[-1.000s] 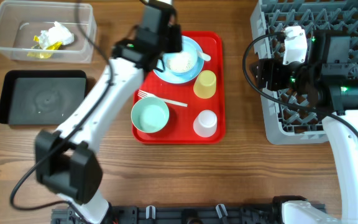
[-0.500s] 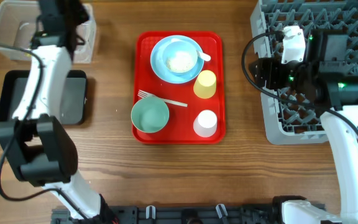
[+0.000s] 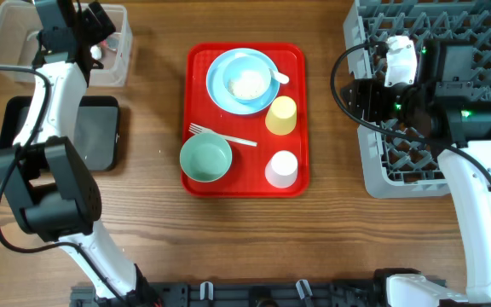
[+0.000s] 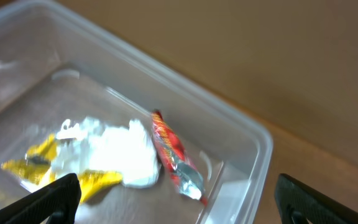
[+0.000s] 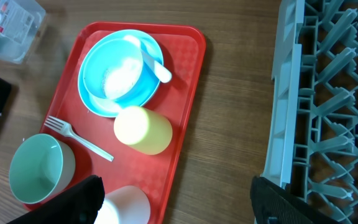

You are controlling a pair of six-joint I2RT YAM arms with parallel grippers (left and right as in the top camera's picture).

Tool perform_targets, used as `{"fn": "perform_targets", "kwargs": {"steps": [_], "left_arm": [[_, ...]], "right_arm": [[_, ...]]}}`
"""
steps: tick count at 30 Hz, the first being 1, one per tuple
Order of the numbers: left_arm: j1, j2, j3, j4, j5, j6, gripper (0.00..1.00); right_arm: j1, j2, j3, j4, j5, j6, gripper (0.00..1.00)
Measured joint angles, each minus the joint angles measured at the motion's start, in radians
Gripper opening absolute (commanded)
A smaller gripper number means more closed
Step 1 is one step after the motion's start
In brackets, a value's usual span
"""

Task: Sort waste into correct bins and load items into the dishwasher rack
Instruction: 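Carry the red wrapper left and drop it into the clear bin, then reach the right gripper to the mint-green bowl rim and grasp it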

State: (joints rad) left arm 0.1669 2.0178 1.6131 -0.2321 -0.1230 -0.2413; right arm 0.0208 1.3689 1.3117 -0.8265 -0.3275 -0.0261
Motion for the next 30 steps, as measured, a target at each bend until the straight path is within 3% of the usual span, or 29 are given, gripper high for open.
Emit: {"fn": "perform_targets", "kwargs": {"steps": [8, 10, 17, 23, 30], "left_arm": [[-0.096, -0.044, -0.001, -0.259, 0.001, 0.000, 1.00], [-0.137, -0.080, -0.002, -0.355, 0.002, 0.000, 1.00], [-0.283, -0.201, -0.002, -0.647, 0.013, -0.040, 1.00], [-0.262, -0.286, -0.002, -0.771, 0.020, -0.115, 1.00], [-0.088, -0.380, -0.002, -0.834, 0.023, -0.140, 1.00]], "right_arm": [[0.000, 0.000, 0.000, 0.000, 0.000, 0.000, 0.81], [0.000, 0.000, 0.000, 0.000, 0.000, 0.000, 0.87], [0.027, 0.000, 0.000, -0.047, -0.032, -0.011, 0.92], [0.254, 0.012, 0.000, -0.055, -0.024, -0.003, 0.92], [0.563, 0.188, 0.006, 0.043, 0.083, 0.105, 0.84]]}}
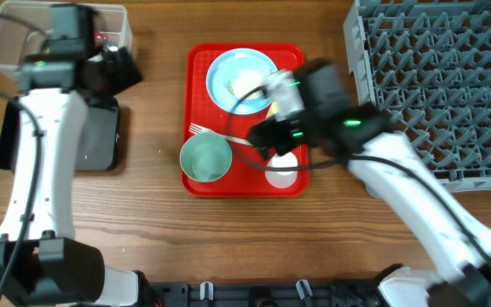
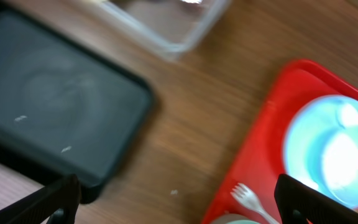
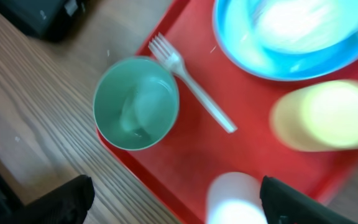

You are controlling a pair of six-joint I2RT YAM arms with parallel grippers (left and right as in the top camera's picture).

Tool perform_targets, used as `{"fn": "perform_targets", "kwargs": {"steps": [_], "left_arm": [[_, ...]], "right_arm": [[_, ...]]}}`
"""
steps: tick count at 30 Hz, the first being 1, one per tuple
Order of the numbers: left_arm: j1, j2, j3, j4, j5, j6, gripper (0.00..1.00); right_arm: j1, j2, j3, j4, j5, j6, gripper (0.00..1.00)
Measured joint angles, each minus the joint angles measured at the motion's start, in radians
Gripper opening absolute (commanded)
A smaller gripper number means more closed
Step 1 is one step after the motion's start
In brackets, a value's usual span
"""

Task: Sort waste into correct bins and load items into the dishwasher rack
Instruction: 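Reach the right gripper to the mint-green bowl rim and grasp it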

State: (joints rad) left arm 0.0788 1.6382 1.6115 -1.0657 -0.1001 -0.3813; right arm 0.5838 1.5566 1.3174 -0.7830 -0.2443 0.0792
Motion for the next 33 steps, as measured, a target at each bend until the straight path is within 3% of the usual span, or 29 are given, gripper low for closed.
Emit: {"fn": "perform_targets", "kwargs": {"steps": [9, 26, 33], "left_arm": [[0.168, 0.003, 0.000, -0.058, 0.000, -0.007, 1.00], [0.174, 0.025, 0.000, -0.064, 0.019, -0.007, 1.00], [0.174, 0.025, 0.000, -0.100, 0.050, -0.010, 1.00]], "right_arm": [[0.044, 0.233, 0.000, 0.028, 0.029, 0.054, 0.82], [0.056, 0.357, 0.000, 0.228, -0.035, 0.090, 0.67], [0.083, 0.357, 0.000, 0.306, -0.068, 0.164, 0.54]]}}
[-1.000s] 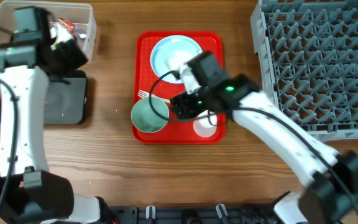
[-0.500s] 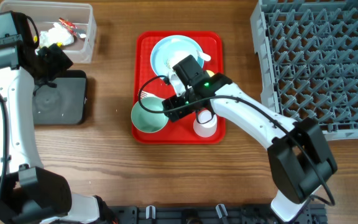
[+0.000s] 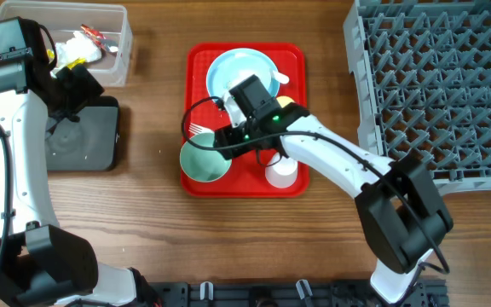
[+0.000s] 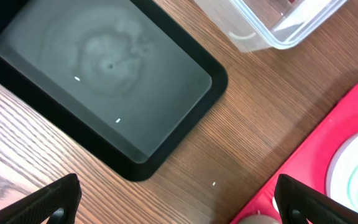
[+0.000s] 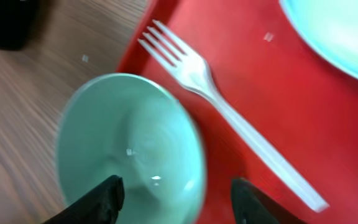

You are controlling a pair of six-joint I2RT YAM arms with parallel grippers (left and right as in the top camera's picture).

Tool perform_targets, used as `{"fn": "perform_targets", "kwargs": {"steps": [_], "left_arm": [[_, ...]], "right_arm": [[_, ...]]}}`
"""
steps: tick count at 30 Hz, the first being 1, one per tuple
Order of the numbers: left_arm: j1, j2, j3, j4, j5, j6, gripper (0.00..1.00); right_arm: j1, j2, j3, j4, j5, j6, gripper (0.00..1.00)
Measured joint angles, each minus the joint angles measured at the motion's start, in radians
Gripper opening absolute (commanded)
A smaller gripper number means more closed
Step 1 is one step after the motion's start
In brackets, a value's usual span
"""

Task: Sort waste into correct bins and load items into the dishwasher rack
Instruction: 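Reach the right gripper to the mint-green bowl rim and grasp it, then lift the green bowl and carry it right over the dish rack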

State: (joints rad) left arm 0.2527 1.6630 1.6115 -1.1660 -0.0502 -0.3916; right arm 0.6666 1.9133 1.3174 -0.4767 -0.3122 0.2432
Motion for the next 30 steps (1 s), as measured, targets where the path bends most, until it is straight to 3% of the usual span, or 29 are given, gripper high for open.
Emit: {"fn": "perform_targets", "kwargs": {"steps": [11, 14, 16, 24, 30], "left_arm": [[0.000, 0.000, 0.000, -0.016, 0.026, -0.001, 1.00], [0.000, 0.000, 0.000, -0.016, 0.026, -0.001, 1.00], [0.000, 0.000, 0.000, -0.016, 0.026, -0.001, 1.00], [0.000, 0.000, 0.000, -0.016, 0.035, -0.002, 1.00], [0.000, 0.000, 0.000, -0.017, 0.049, -0.004, 1.00]], "right_arm": [[0.031, 0.065, 0.000, -0.030, 0.079, 0.101, 0.48], [0.031, 0.080, 0.000, -0.035, 0.086, 0.117, 0.29], [0.031, 0.081, 0.000, -0.040, 0.090, 0.120, 0.04], [0.020, 0.068, 0.007, -0.116, 0.127, 0.130, 0.04], [-0.029, -0.099, 0.035, -0.260, 0.274, 0.119, 0.04]]}}
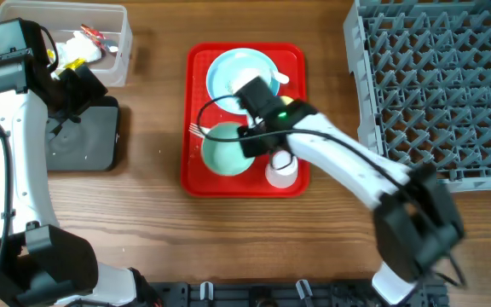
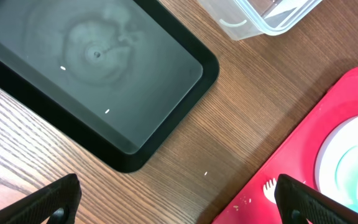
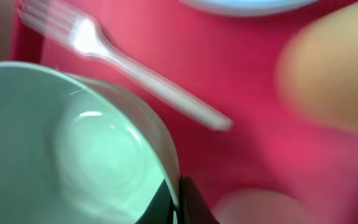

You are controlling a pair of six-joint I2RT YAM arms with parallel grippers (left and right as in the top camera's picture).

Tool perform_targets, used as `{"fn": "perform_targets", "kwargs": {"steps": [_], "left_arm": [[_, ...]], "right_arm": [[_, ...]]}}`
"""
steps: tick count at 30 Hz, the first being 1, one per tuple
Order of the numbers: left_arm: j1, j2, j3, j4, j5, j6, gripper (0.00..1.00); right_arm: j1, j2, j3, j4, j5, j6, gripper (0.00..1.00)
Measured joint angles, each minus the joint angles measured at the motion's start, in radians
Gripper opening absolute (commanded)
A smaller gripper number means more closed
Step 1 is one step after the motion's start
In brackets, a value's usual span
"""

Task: Sort waste into correct bins and load items into the dishwasher rack
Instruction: 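Lift the green bowl and carry it right over the dish rack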

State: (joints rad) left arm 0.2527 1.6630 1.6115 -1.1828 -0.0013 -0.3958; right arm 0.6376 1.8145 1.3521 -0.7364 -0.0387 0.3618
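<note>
On the red tray (image 1: 295, 60) my right gripper (image 1: 251, 141) is shut on the right rim of the green bowl (image 1: 224, 152); the wrist view shows its fingers (image 3: 185, 200) pinching the bowl's (image 3: 73, 149) wall. A white fork (image 3: 135, 68) lies just behind the bowl. Close by are a blue plate with a bowl (image 1: 241, 81), a yellow cup (image 3: 334, 81) and a white cup (image 1: 281, 170). My left gripper (image 2: 179, 208) hangs open and empty over the wood between the black tray (image 2: 92, 68) and the red tray (image 2: 309, 155).
The grey dishwasher rack (image 1: 433, 85) fills the back right. A clear bin (image 1: 124, 51) with wrappers and tissue stands at the back left, with the black tray (image 1: 83, 136) in front of it. My left arm (image 1: 24, 128) reaches along the left side.
My right gripper was open around the green bowl's rim and is now shut on it. The bowl sits further right on the tray. The left gripper has hardly shifted.
At first my left gripper was open over the clear bin's waste and my right was by the rack. Then the right was over the red tray and the left past the bin. Later the right straddled the green bowl's rim; now it grips it.
</note>
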Motion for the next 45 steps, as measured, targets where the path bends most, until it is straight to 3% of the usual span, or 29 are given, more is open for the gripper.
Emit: {"fn": "perform_targets", "kwargs": {"steps": [4, 7, 12, 15, 20, 25, 33, 45], "left_arm": [[0.000, 0.000, 0.000, 0.000, 0.000, 0.000, 1.00], [0.000, 0.000, 0.000, 0.000, 0.000, 0.000, 1.00], [0.000, 0.000, 0.000, 0.001, 0.000, 0.000, 1.00], [0.000, 0.002, 0.000, -0.004, 0.001, 0.000, 1.00], [0.000, 0.002, 0.000, 0.001, 0.004, 0.000, 1.00], [0.000, 0.002, 0.000, 0.012, 0.004, 0.000, 1.00], [0.000, 0.002, 0.000, 0.023, 0.004, 0.000, 1.00], [0.000, 0.002, 0.000, 0.023, 0.004, 0.000, 1.00]], "right_arm": [[-0.032, -0.189, 0.079, -0.080, 0.256, -0.027, 0.04], [-0.060, -0.285, 0.116, -0.040, 0.495, -0.080, 0.04], [-0.147, -0.296, 0.126, 0.200, 0.789, -0.283, 0.04], [-0.253, -0.208, 0.123, 0.513, 0.923, -0.520, 0.04], [-0.381, -0.077, 0.124, 0.738, 0.999, -0.766, 0.04], [-0.469, 0.024, 0.124, 0.790, 1.010, -0.881, 0.04], [-0.557, 0.172, 0.123, 0.954, 0.997, -0.929, 0.04], [-0.610, 0.211, 0.123, 0.971, 0.894, -0.886, 0.04]]}}
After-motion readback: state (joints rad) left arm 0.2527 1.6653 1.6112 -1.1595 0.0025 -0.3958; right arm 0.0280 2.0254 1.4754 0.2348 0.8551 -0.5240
